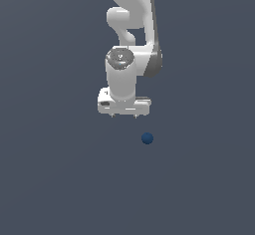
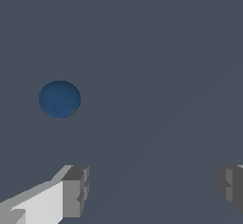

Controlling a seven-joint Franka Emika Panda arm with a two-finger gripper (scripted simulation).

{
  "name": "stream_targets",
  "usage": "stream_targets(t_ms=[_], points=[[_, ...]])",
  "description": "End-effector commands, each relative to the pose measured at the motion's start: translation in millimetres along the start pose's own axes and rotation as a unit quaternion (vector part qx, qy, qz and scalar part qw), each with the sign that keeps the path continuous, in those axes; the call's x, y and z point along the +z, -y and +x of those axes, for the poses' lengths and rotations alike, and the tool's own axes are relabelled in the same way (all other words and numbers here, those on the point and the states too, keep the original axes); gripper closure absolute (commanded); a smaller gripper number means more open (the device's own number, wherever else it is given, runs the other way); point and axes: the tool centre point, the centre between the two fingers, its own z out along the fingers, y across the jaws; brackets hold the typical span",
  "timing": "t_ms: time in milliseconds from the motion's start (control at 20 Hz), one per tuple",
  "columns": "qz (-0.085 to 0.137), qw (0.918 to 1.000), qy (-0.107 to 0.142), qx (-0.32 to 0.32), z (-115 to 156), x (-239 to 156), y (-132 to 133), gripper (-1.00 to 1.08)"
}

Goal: Pick up the object and move it to a goal position.

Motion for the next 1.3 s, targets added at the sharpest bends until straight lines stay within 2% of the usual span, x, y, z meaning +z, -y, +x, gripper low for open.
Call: stream_targets(t_ms=[0,450,750,1000,1250], points=[[0.000,1.0000,0.000,0.000,0,0,0,-0.92],[-0.008,0.9996,0.017,-0.022,-3,8,5,-0.92],[-0.009,0.9995,0.015,-0.027,0,10,8,-0.92],[-0.011,0.9985,0.006,-0.054,11,19,27,-0.92],[-0.012,0.9947,-0.010,-0.102,29,37,61,-0.92]])
